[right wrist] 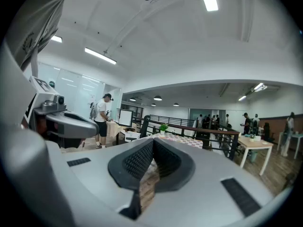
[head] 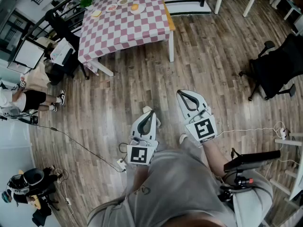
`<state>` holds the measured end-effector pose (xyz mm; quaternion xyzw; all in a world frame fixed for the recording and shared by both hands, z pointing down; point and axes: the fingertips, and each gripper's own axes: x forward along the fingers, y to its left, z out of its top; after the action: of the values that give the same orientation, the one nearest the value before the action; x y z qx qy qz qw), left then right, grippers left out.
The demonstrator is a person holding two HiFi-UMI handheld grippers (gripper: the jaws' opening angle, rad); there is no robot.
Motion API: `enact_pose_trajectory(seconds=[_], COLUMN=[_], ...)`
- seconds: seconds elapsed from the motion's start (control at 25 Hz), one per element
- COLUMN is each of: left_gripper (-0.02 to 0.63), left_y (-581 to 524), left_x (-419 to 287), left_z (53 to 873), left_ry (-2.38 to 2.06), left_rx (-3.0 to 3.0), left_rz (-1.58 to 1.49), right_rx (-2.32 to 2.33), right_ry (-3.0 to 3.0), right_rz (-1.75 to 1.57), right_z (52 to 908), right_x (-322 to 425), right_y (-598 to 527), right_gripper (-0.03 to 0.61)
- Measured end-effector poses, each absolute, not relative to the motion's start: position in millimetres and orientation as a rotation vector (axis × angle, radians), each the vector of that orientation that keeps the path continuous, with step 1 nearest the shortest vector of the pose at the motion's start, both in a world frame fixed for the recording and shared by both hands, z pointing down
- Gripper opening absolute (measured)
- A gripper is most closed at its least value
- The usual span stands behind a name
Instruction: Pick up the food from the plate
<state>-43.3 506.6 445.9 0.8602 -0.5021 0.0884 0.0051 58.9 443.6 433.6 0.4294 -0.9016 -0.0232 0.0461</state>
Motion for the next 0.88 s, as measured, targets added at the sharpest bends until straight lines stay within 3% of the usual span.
enact_pose_trajectory(seconds=[0.2,0.48,0.88], left_gripper=[0.011,0.011,0.011], left_y=[542,562,587], left_x=[1,33,40], left_z=[419,412,421], left_ry=[-1.626,-1.596,-1.679], left_rx=[2.637,2.653,2.618], left_rz=[0.081,-0.007,-0.026], right_rx=[1.395,1.424,1.354], right_ry=[-2.613,-2.722,-2.729], right_rz=[-0.248,0.014,0.130], right_z=[424,423,452], right_x=[123,150,154], right_y=[489,527,551], right_gripper=[0.014,0.014,0.015])
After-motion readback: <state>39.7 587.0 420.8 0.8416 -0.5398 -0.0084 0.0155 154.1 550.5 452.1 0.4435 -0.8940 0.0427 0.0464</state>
